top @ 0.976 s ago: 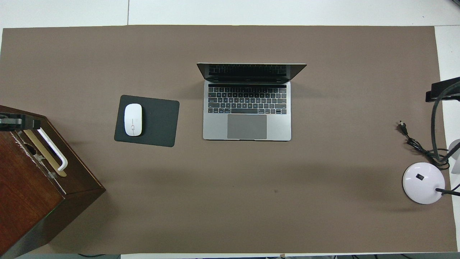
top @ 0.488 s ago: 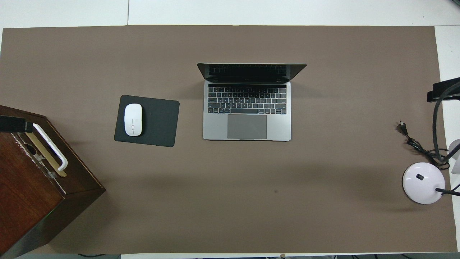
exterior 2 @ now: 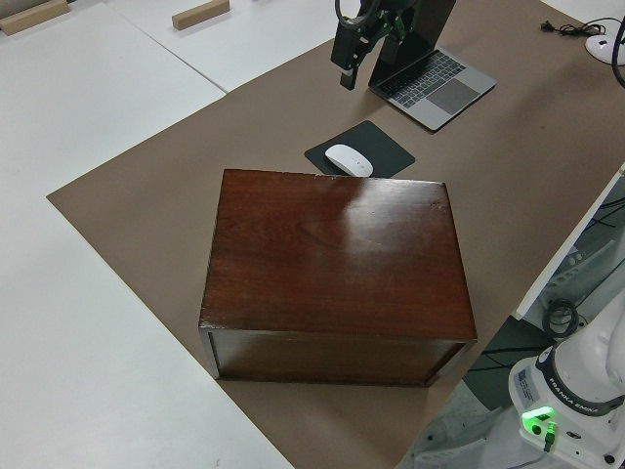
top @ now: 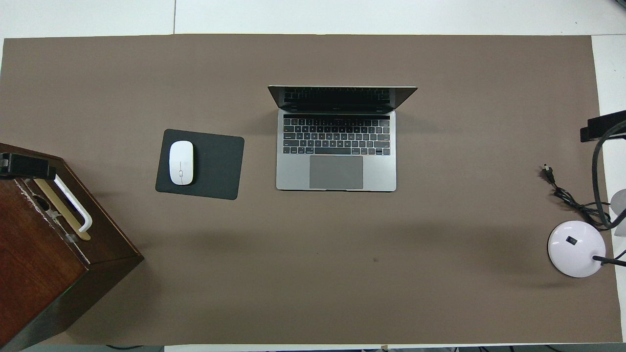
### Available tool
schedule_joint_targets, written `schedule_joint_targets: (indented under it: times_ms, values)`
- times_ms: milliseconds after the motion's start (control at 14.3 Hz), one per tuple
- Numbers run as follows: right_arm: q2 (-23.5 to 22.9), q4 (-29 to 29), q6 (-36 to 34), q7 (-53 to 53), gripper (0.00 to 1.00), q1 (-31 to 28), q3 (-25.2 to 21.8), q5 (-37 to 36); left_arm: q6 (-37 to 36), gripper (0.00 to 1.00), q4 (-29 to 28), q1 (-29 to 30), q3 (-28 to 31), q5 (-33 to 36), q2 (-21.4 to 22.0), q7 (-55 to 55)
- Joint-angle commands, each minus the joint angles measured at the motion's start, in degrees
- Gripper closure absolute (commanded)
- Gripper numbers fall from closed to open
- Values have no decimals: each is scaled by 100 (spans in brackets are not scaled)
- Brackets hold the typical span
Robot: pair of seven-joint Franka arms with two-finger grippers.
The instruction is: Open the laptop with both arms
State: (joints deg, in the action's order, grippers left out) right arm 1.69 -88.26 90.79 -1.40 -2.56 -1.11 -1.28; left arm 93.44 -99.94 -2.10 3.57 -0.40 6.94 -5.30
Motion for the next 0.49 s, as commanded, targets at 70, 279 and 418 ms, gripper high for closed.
schedule_joint_targets:
  times_ms: [70, 279, 418]
  values:
    - [-54, 107, -9, -88, 0, 1, -30, 75, -63, 0, 133, 95, -224, 137, -158, 432]
    - [-54, 99, -27, -36, 0, 1, -30, 75, -36, 0, 124, 122, -261, 137, -211, 565]
    - [-54, 99, -27, -27, 0, 1, -30, 75, -62, 0, 81, 113, -234, 137, -202, 565]
